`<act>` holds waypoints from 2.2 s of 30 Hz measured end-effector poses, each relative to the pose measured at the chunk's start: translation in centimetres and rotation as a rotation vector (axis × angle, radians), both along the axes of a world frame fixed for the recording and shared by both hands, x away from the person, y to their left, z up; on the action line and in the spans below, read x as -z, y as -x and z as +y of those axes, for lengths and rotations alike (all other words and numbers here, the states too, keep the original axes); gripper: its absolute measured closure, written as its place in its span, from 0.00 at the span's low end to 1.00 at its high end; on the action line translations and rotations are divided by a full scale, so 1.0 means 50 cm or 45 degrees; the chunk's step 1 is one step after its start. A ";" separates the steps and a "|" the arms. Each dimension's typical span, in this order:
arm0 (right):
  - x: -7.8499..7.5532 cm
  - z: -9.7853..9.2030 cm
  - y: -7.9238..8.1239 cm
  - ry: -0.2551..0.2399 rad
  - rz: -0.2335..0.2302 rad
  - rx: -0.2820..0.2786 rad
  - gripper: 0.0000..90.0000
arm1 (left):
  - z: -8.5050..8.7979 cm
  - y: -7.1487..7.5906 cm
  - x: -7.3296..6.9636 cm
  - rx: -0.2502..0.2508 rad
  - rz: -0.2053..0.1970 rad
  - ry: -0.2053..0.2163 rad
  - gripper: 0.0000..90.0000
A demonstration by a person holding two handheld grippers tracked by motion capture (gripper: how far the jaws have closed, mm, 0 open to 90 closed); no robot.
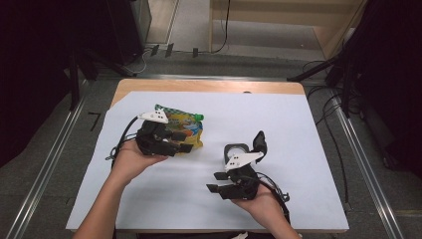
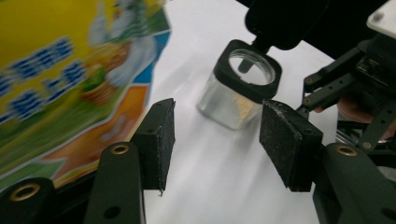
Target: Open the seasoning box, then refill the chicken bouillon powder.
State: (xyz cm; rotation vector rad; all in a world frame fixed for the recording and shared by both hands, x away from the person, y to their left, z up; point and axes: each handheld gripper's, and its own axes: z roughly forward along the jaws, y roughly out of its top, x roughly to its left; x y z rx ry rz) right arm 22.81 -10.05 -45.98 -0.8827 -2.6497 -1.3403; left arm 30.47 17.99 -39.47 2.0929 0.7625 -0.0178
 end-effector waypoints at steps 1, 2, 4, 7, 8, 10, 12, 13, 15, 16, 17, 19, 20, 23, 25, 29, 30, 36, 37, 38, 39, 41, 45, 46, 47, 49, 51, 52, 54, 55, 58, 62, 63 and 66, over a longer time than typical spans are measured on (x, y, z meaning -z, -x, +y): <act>0.004 0.002 0.001 0.001 0.002 -0.005 0.60 | 0.006 -0.001 0.001 -0.008 0.002 0.003 0.51; 0.004 0.002 0.001 0.001 0.002 -0.005 0.60 | 0.006 -0.001 0.001 -0.008 0.002 0.003 0.51; 0.012 0.003 0.003 0.001 0.008 -0.006 0.59 | 0.023 -0.003 0.003 -0.026 0.000 -0.011 0.51; 0.016 0.002 0.004 0.002 -0.003 -0.004 0.60 | 0.034 -0.004 0.004 -0.032 0.001 -0.010 0.51; 0.018 0.000 0.003 -0.002 0.000 0.006 0.59 | 0.046 -0.005 0.003 -0.048 -0.009 -0.014 0.51; 0.019 0.000 0.003 -0.004 0.008 0.012 0.59 | 0.053 -0.005 0.003 -0.056 -0.010 -0.011 0.51; 0.021 0.000 0.003 0.006 0.005 0.010 0.59 | 0.062 -0.006 0.001 -0.066 -0.005 -0.002 0.51; 0.022 0.001 0.004 0.013 0.004 0.008 0.59 | 0.070 -0.005 0.001 -0.075 -0.014 -0.002 0.51; 0.023 0.002 0.004 0.015 -0.001 0.004 0.59 | 0.077 -0.006 0.003 -0.083 -0.009 -0.019 0.51; 0.023 0.002 0.004 0.015 -0.001 0.004 0.59 | 0.077 -0.006 0.003 -0.083 -0.009 -0.019 0.51; 0.022 0.003 0.005 0.016 -0.006 0.003 0.59 | 0.084 -0.007 0.003 -0.094 -0.007 -0.034 0.51; 0.022 0.003 0.005 0.014 -0.007 0.001 0.59 | 0.092 -0.009 0.003 -0.107 -0.009 -0.041 0.51; 0.022 0.003 0.005 0.014 -0.007 0.001 0.59 | 0.092 -0.009 0.003 -0.107 -0.009 -0.041 0.51; 0.023 0.003 0.004 0.018 -0.004 0.000 0.59 | 0.110 -0.013 0.007 -0.134 -0.003 -0.048 0.51; 0.023 0.003 0.004 0.015 -0.006 0.001 0.59 | 0.121 -0.015 0.011 -0.147 -0.005 -0.062 0.52; 0.023 0.004 0.004 0.018 -0.009 -0.006 0.59 | 0.146 -0.022 0.017 -0.192 -0.012 -0.067 0.50; 0.023 0.004 0.004 0.018 -0.009 -0.006 0.59 | 0.146 -0.022 0.017 -0.192 -0.012 -0.067 0.49; 0.025 0.007 0.005 0.028 -0.004 -0.005 0.59 | 0.159 -0.053 0.035 -0.217 -0.029 -0.031 0.47; 0.025 0.007 0.005 0.028 -0.004 -0.005 0.59 | 0.159 -0.053 0.035 -0.217 -0.029 -0.031 0.47; 0.026 0.007 0.005 0.031 -0.004 -0.007 0.59 | 0.159 -0.058 0.037 -0.210 -0.034 -0.019 0.47; 0.027 0.008 0.005 0.033 -0.001 -0.006 0.59 | 0.158 -0.061 0.038 -0.202 -0.035 -0.015 0.48; 0.030 0.009 0.007 0.038 -0.001 -0.006 0.59 | 0.147 -0.072 0.043 -0.189 -0.039 -0.028 0.49; 0.032 0.007 0.012 0.043 -0.004 0.002 0.59 | 0.129 -0.081 0.047 -0.163 -0.049 -0.021 0.52; 0.032 0.007 0.012 0.043 -0.004 0.002 0.59 | 0.124 -0.083 0.047 -0.159 -0.052 -0.011 0.52; 0.032 0.006 0.012 0.043 -0.005 0.006 0.59 | 0.116 -0.086 0.047 -0.143 -0.054 0.000 0.54; 0.031 0.002 0.015 0.042 -0.015 0.019 0.59 | 0.105 -0.086 0.046 -0.135 -0.087 -0.024 0.55; 0.031 -0.004 0.015 0.034 -0.016 0.033 0.59 | 0.099 -0.088 0.045 -0.127 -0.106 -0.031 0.58; 0.031 -0.005 0.014 0.037 -0.018 0.033 0.59 | 0.100 -0.089 0.045 -0.126 -0.107 -0.031 0.58; 0.033 -0.007 0.015 0.039 -0.010 0.043 0.59 | 0.099 -0.089 0.044 -0.126 -0.111 -0.033 0.61; 0.033 -0.007 0.015 0.040 -0.010 0.045 0.59 | 0.094 -0.089 0.045 -0.119 -0.120 -0.018 0.62; 0.035 -0.006 0.014 0.044 -0.010 0.040 0.59 | 0.080 -0.086 0.044 -0.091 -0.122 -0.005 0.68; 0.035 -0.004 0.016 0.046 -0.010 0.036 0.59 | 0.070 -0.083 0.048 -0.083 -0.127 -0.023 0.69; 0.035 -0.004 0.016 0.047 -0.010 0.035 0.59 | 0.070 -0.083 0.051 -0.073 -0.125 -0.029 0.69; 0.037 -0.002 0.015 0.055 -0.010 0.035 0.59 | 0.067 -0.080 0.053 -0.062 -0.129 -0.032 0.76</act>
